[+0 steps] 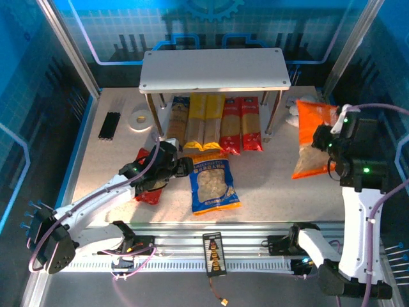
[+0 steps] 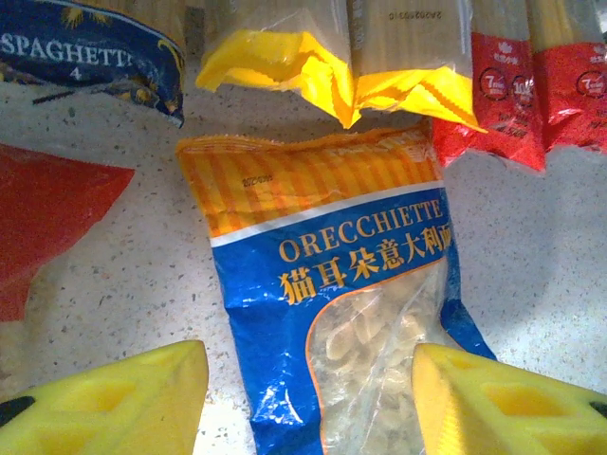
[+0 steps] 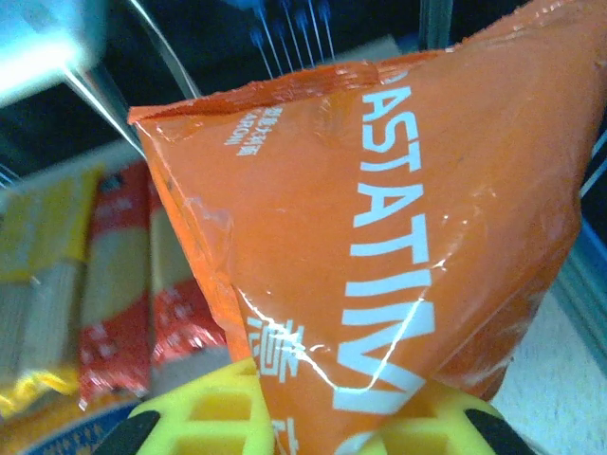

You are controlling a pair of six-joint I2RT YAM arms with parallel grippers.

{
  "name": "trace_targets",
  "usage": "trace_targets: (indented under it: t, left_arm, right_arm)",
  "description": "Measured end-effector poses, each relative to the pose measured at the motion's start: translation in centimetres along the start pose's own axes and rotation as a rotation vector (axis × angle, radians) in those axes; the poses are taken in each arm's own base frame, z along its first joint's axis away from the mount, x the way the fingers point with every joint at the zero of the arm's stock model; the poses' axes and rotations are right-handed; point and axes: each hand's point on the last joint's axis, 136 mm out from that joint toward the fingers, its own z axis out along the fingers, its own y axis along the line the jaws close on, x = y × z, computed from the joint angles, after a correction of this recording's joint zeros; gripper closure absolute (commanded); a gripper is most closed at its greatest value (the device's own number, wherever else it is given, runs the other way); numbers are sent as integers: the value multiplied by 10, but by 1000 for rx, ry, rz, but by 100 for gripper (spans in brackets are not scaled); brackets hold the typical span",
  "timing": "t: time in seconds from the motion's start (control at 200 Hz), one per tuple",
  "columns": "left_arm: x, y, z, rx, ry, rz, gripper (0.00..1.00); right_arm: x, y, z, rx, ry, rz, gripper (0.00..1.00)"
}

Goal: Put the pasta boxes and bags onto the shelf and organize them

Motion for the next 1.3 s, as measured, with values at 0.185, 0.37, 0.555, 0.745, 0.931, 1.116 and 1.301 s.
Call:
trace_targets:
  t: [0.185, 0.37, 0.555, 0.745, 0.931, 1.116, 1.301]
  left_arm:
    - [-6, -6, 1, 5, -4, 18, 40]
    - [-10, -10, 0, 12, -10, 22, 40]
    - [-11, -12, 1, 12, -9, 39, 39]
    - [-9, -11, 3, 3, 1, 44, 39]
    - [-8, -10, 7, -8, 14, 49, 38]
    - [-6, -8, 8, -23, 25, 52, 38]
    - [-7, -6, 9, -34, 21, 53, 38]
  right_arm:
    - [-61, 23, -16, -51, -98, -6, 100]
    - [-103, 53, -9, -108, -132, -32, 100]
    - [-146, 95, 9, -170, -164, -70, 100]
    - [-182, 154, 26, -258, -238, -127, 100]
    - [-185, 174, 58, -272, -228, -134, 100]
    - [-182, 179, 87, -260, -207, -114, 100]
    - [-182, 189, 109, -283, -200, -91, 100]
